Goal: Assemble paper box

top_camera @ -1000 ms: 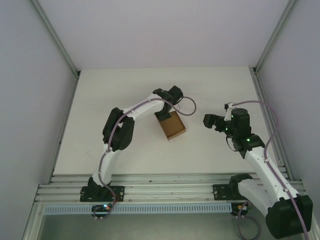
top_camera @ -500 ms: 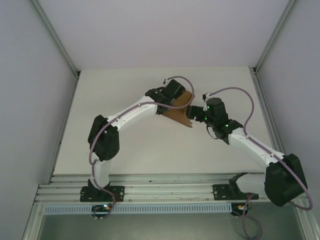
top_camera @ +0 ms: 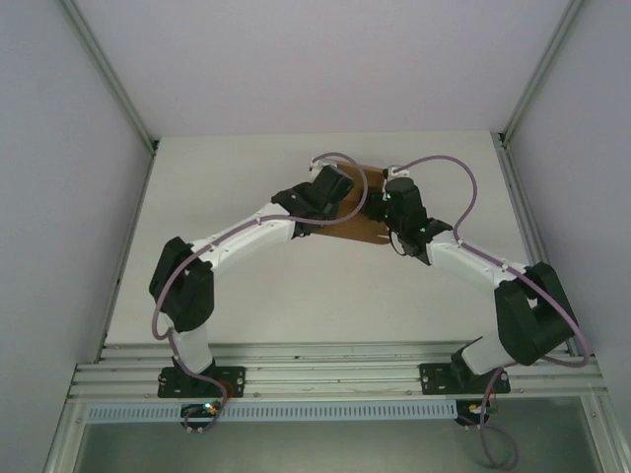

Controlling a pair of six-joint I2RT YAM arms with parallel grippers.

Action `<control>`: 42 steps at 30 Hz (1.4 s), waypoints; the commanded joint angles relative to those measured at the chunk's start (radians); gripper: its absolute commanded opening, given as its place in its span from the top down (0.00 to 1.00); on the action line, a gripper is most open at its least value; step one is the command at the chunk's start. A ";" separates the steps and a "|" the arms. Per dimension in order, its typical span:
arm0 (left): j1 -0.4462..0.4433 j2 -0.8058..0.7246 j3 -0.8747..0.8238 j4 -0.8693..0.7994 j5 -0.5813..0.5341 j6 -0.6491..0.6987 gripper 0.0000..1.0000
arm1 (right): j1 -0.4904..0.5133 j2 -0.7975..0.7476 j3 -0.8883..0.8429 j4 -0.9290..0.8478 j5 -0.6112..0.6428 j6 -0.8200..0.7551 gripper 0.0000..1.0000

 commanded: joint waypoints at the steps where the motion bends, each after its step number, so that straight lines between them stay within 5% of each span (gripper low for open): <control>1: -0.013 -0.036 -0.012 0.051 0.027 -0.025 1.00 | 0.003 0.023 0.042 0.035 0.056 0.002 0.59; 5: -0.013 -0.032 -0.013 0.034 0.001 -0.025 1.00 | 0.010 0.008 0.042 0.036 0.067 -0.012 0.64; 13: -0.011 -0.021 -0.002 0.007 0.004 -0.034 1.00 | 0.011 -0.020 0.045 0.001 0.132 -0.064 0.54; 19: -0.011 -0.008 0.021 -0.051 -0.031 -0.055 1.00 | 0.013 -0.027 0.053 -0.017 0.161 -0.086 0.63; 23: -0.011 -0.008 0.020 -0.053 -0.020 -0.066 1.00 | 0.012 -0.017 0.067 -0.028 0.157 -0.110 0.86; 28: -0.001 -0.012 0.007 -0.018 0.027 -0.072 1.00 | 0.015 -0.007 0.084 -0.039 0.122 -0.103 1.00; 32: 0.033 -0.009 0.010 -0.016 0.117 -0.089 0.70 | 0.031 -0.028 0.082 -0.044 0.138 -0.117 1.00; 37: 0.064 -0.066 -0.056 0.073 0.265 -0.066 0.58 | 0.038 -0.050 0.079 -0.072 0.158 -0.137 1.00; 42: 0.077 -0.178 -0.154 0.188 0.381 0.016 0.33 | 0.040 -0.062 0.067 -0.083 0.173 -0.151 1.00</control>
